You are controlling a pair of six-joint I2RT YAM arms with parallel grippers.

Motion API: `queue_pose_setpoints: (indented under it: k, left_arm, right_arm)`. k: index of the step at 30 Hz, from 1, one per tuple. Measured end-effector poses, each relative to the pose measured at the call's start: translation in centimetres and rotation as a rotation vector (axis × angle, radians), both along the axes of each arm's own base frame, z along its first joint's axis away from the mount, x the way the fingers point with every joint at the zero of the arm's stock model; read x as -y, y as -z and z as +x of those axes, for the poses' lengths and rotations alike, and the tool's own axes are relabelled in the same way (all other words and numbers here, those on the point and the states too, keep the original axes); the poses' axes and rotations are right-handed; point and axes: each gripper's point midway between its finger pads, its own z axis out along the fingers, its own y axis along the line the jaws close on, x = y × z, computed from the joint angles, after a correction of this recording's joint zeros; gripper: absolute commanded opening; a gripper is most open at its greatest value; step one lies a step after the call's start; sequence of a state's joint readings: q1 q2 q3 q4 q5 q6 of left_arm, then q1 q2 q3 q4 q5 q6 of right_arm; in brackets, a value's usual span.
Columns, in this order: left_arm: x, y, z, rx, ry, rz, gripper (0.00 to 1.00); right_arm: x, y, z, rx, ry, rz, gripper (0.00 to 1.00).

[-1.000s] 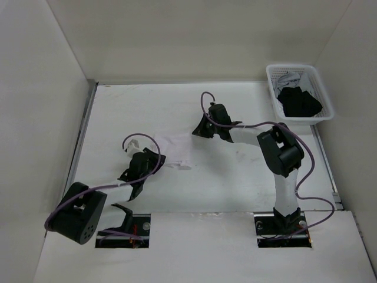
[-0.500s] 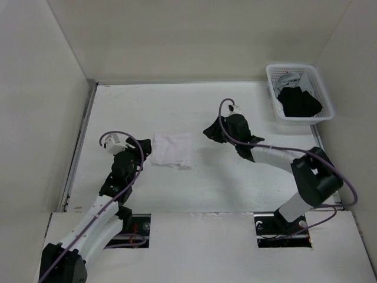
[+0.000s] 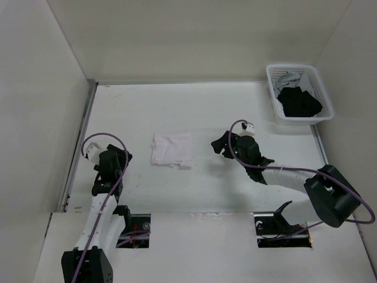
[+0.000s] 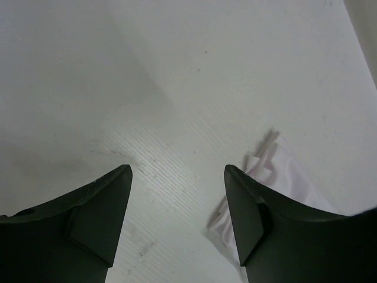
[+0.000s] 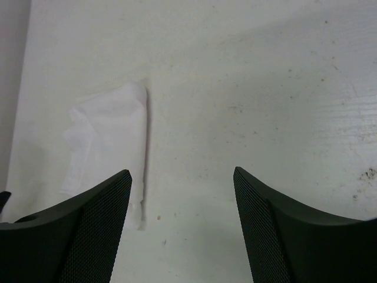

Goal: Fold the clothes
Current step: Fold the tank top, then neatly place the folded tank top to the corner

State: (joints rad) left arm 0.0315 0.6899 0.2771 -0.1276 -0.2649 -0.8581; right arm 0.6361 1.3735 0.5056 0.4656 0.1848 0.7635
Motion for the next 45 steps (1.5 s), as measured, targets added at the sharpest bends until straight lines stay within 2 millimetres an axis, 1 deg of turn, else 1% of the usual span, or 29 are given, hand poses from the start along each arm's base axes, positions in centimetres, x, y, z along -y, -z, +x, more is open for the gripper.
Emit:
queue_pose_setpoints:
  k: [3, 6, 8, 10, 17, 22, 23, 24, 25, 26, 27, 29, 30, 32, 33, 34, 35, 37, 40, 42, 43, 44, 45]
  left_arm:
    - [-1.0, 0.3, -0.2, -0.015, -0.023, -0.001, 0.62]
    - [-0.8, 1.0, -0.3, -0.050, 0.002, 0.000, 0.66]
    - [-0.4, 1.4, -0.3, -0.069, 0.023, 0.001, 0.73]
    - [0.0, 1.5, -0.3, -0.073, 0.042, 0.002, 0.76]
    - [1.3, 1.9, -0.2, -0.098, 0.102, 0.013, 0.77]
    - [2.2, 2.3, 0.1, -0.114, 0.149, 0.027, 0.76]
    - [2.5, 2.3, 0.3, -0.113, 0.160, 0.030, 0.76]
    - [2.7, 2.4, 0.3, -0.114, 0.172, 0.032, 0.76]
    - [3.1, 2.5, 0.4, -0.117, 0.186, 0.035, 0.76]
    - [3.4, 2.6, 0.5, -0.122, 0.202, 0.038, 0.76]
    - [3.8, 2.8, 0.5, -0.125, 0.220, 0.042, 0.76]
    - [4.7, 3.0, 0.6, -0.132, 0.260, 0.050, 0.76]
    - [5.2, 3.1, 0.7, -0.135, 0.280, 0.055, 0.76]
    - [6.2, 3.1, 1.1, -0.137, 0.318, 0.063, 0.76]
    - [6.6, 3.1, 1.2, -0.138, 0.335, 0.067, 0.76]
    - [7.1, 3.2, 1.5, -0.138, 0.354, 0.071, 0.76]
    - [7.5, 3.2, 1.7, -0.139, 0.372, 0.075, 0.76]
    - [8.4, 3.4, 2.2, -0.143, 0.404, 0.080, 0.76]
    - [9.5, 3.9, 3.0, -0.152, 0.446, 0.081, 0.74]
    - [10.3, 4.4, 3.6, -0.162, 0.468, 0.078, 0.71]
    - [10.6, 4.8, 3.9, -0.169, 0.480, 0.077, 0.68]
    - [10.9, 5.1, 4.3, -0.172, 0.488, 0.077, 0.64]
    - [11.3, 5.0, 4.8, -0.165, 0.497, 0.076, 0.58]
  right_arm:
    - [-0.2, -1.7, 0.4, 0.048, 0.004, 0.036, 0.75]
    - [-0.4, -2.3, 0.6, 0.067, 0.003, 0.054, 0.75]
    - [-0.5, -2.5, 0.6, 0.070, 0.002, 0.061, 0.75]
    - [-0.5, -2.5, 0.6, 0.070, 0.001, 0.067, 0.75]
    - [-0.8, -2.5, 0.4, 0.061, -0.011, 0.077, 0.75]
    - [-0.8, -2.5, 0.4, 0.059, -0.014, 0.079, 0.73]
    - [-0.8, -2.5, 0.4, 0.059, -0.014, 0.079, 0.72]
    - [-0.8, -2.4, 0.4, 0.059, -0.014, 0.078, 0.68]
    - [-0.8, -2.4, 0.4, 0.059, -0.015, 0.077, 0.61]
    - [-0.9, -2.4, 0.4, 0.058, -0.016, 0.078, 0.44]
    - [-0.9, -2.4, 0.4, 0.058, -0.018, 0.077, 0.29]
    - [-0.9, -2.4, 0.3, 0.056, -0.023, 0.078, 0.09]
    - [-1.0, -2.4, 0.3, 0.056, -0.025, 0.077, 0.07]
    - [-1.0, -2.3, 0.2, 0.054, -0.026, 0.078, 0.07]
    - [-1.0, -2.3, 0.2, 0.053, -0.027, 0.077, 0.09]
    - [-1.0, -2.3, 0.2, 0.051, -0.029, 0.076, 0.14]
    - [-1.0, -2.2, 0.2, 0.050, -0.030, 0.075, 0.20]
    - [-1.1, -2.0, 0.3, 0.046, -0.033, 0.070, 0.35]
    - [-1.2, -1.5, 0.3, 0.037, -0.041, 0.055, 0.47]
    - [-1.3, -1.2, 0.3, 0.032, -0.046, 0.047, 0.49]
    - [-1.3, -1.1, 0.3, 0.030, -0.048, 0.046, 0.49]
    - [-1.3, -1.0, 0.3, 0.028, -0.049, 0.045, 0.49]
    - [-1.4, -0.9, 0.3, 0.026, -0.051, 0.044, 0.49]
